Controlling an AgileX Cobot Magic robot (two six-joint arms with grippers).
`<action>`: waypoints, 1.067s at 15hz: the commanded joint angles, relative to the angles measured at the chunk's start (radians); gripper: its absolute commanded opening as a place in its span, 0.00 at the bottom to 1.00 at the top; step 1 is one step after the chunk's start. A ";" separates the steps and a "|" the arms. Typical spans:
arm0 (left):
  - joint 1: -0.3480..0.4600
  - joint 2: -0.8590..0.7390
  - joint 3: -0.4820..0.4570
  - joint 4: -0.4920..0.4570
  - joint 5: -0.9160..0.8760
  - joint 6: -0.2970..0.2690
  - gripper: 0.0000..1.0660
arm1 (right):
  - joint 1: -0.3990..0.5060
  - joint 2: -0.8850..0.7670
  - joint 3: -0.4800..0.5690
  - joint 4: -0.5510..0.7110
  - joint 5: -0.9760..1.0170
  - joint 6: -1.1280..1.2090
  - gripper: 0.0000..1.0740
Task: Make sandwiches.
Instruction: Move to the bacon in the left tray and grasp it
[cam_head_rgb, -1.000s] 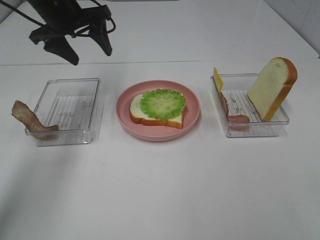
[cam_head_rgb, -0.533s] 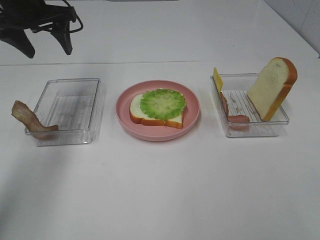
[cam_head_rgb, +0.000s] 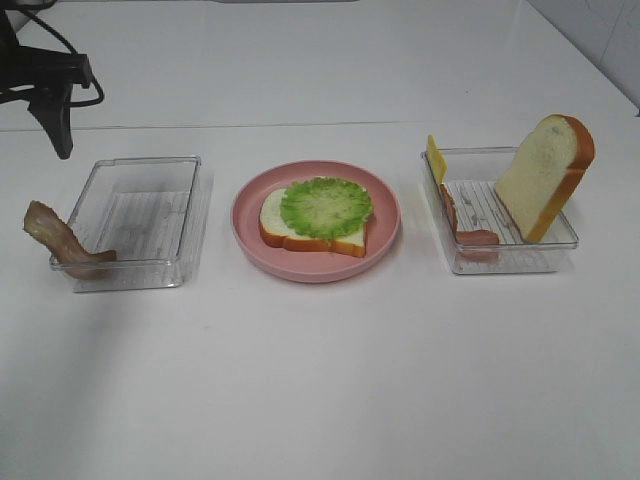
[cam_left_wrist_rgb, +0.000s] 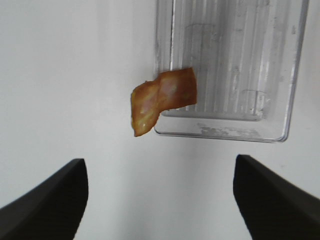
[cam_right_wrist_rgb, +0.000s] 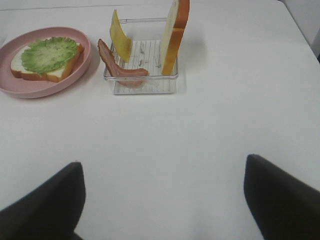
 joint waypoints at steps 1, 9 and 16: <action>0.001 0.003 0.042 0.046 0.070 -0.036 0.72 | -0.007 -0.012 0.003 0.003 -0.011 0.002 0.75; 0.002 0.142 0.046 0.061 0.006 -0.052 0.68 | -0.007 -0.012 0.003 0.003 -0.011 0.002 0.75; 0.002 0.238 0.044 0.046 -0.110 -0.049 0.56 | -0.007 -0.012 0.003 0.003 -0.011 0.002 0.75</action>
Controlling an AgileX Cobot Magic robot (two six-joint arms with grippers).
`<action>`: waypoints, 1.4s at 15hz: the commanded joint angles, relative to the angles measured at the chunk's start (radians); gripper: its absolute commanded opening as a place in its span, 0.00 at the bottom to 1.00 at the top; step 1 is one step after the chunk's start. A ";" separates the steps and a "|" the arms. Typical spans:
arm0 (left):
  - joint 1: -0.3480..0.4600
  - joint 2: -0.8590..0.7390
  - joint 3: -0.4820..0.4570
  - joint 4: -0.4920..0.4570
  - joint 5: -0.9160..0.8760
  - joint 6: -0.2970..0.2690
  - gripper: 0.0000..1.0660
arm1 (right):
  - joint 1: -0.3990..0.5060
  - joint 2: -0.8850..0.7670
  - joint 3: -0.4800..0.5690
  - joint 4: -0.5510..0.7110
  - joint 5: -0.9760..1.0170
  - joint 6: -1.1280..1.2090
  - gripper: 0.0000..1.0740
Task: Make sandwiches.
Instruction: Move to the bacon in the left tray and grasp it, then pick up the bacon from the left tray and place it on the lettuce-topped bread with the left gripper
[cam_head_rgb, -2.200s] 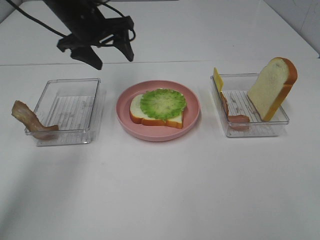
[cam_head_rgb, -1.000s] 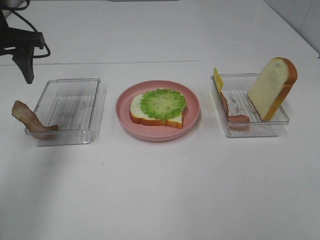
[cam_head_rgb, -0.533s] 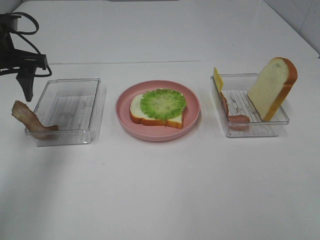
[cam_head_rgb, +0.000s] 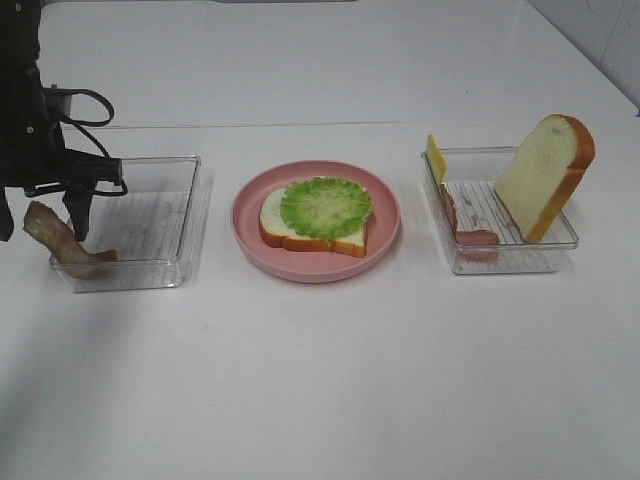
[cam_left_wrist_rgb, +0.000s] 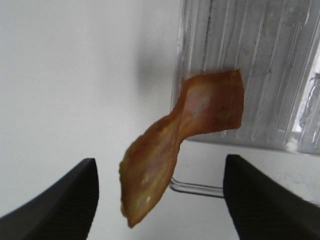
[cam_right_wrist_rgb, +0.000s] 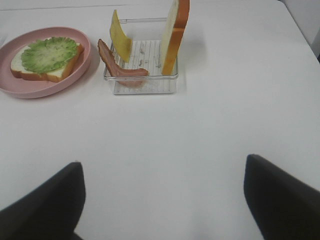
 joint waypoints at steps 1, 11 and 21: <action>0.002 0.007 0.006 -0.005 -0.034 -0.006 0.49 | -0.007 -0.012 0.003 0.003 -0.011 0.002 0.75; 0.002 -0.013 -0.033 -0.064 -0.032 0.035 0.00 | -0.007 -0.012 0.003 0.003 -0.011 0.002 0.75; -0.059 -0.029 -0.261 -0.855 -0.246 0.422 0.00 | -0.007 -0.012 0.003 0.003 -0.011 0.002 0.75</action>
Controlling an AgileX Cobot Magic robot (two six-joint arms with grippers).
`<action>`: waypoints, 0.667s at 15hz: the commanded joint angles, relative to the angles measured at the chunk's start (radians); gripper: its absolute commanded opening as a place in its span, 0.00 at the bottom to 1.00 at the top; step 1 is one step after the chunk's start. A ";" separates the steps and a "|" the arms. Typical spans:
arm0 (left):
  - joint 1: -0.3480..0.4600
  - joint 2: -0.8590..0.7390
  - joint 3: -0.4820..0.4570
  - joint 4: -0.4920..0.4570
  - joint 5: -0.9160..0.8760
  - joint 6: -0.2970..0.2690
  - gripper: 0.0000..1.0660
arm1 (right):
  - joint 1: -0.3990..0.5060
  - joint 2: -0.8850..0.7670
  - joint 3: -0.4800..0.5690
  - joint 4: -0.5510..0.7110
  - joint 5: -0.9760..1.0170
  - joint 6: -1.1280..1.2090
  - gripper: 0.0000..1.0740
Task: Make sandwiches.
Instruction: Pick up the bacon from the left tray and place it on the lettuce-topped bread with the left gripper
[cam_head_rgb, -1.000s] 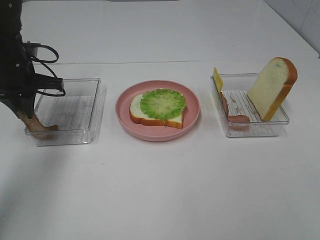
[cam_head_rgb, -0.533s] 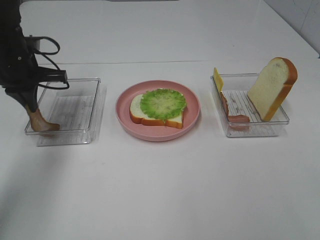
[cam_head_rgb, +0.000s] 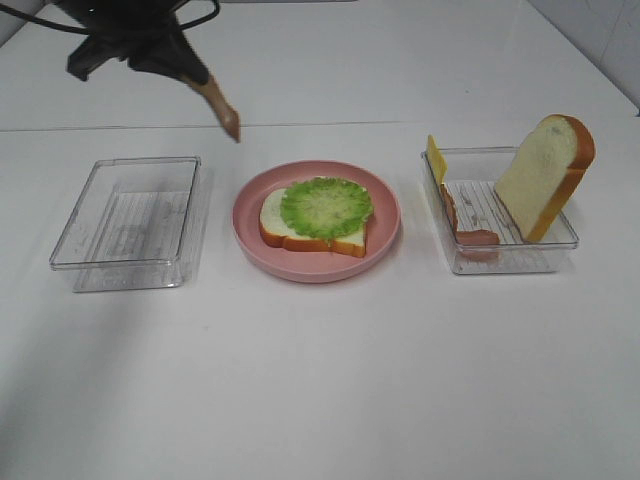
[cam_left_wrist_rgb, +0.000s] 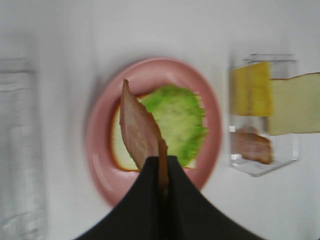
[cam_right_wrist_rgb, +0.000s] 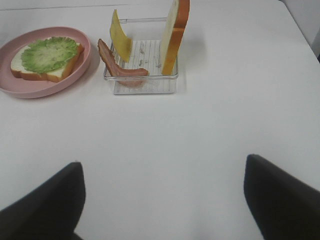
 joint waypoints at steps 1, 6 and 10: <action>-0.081 0.065 -0.006 -0.338 -0.090 0.223 0.00 | -0.007 -0.012 0.003 0.003 -0.011 0.002 0.75; -0.178 0.229 -0.006 -0.577 -0.151 0.378 0.00 | -0.007 -0.012 0.003 0.003 -0.011 0.002 0.75; -0.174 0.284 -0.005 -0.473 -0.149 0.367 0.00 | -0.007 -0.012 0.003 0.003 -0.011 0.002 0.75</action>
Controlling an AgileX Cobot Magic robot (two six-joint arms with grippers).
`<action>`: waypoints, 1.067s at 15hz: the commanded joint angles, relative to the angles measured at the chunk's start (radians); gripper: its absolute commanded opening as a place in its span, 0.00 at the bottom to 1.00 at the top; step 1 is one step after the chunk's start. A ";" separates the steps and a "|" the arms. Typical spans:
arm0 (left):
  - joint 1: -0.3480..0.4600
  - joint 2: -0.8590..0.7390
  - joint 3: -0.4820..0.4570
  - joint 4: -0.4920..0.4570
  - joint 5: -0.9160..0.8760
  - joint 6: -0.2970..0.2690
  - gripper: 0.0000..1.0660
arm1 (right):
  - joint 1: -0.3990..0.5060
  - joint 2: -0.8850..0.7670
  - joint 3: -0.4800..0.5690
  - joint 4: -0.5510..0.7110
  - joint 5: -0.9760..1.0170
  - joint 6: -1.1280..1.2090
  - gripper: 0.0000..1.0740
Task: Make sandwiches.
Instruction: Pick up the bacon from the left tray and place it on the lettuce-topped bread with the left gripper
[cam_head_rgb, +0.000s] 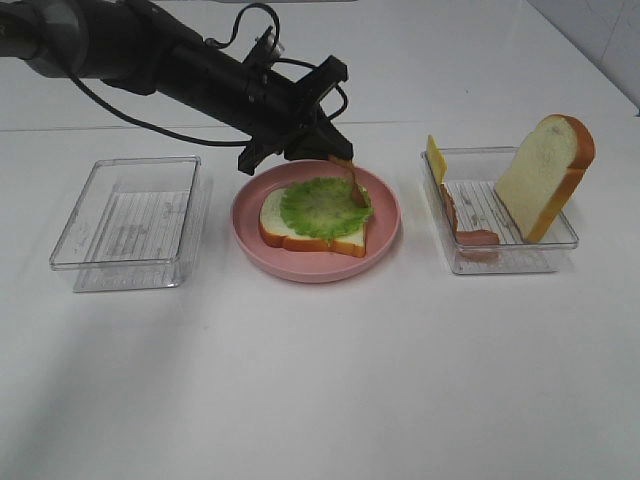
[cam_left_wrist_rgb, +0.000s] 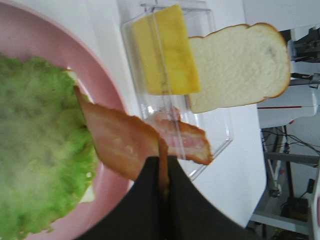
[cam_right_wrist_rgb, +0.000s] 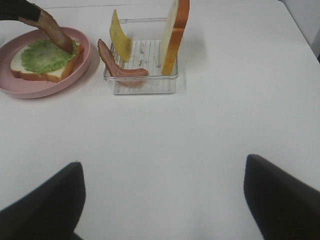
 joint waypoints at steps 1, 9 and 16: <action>0.004 0.004 -0.003 0.108 -0.009 -0.010 0.00 | -0.007 -0.012 0.003 0.003 -0.011 0.002 0.75; 0.004 -0.018 -0.004 0.506 -0.012 -0.282 0.38 | -0.007 -0.012 0.003 0.003 -0.011 0.002 0.75; 0.004 -0.215 -0.004 0.788 0.146 -0.263 0.70 | -0.007 -0.012 0.003 0.003 -0.011 0.002 0.75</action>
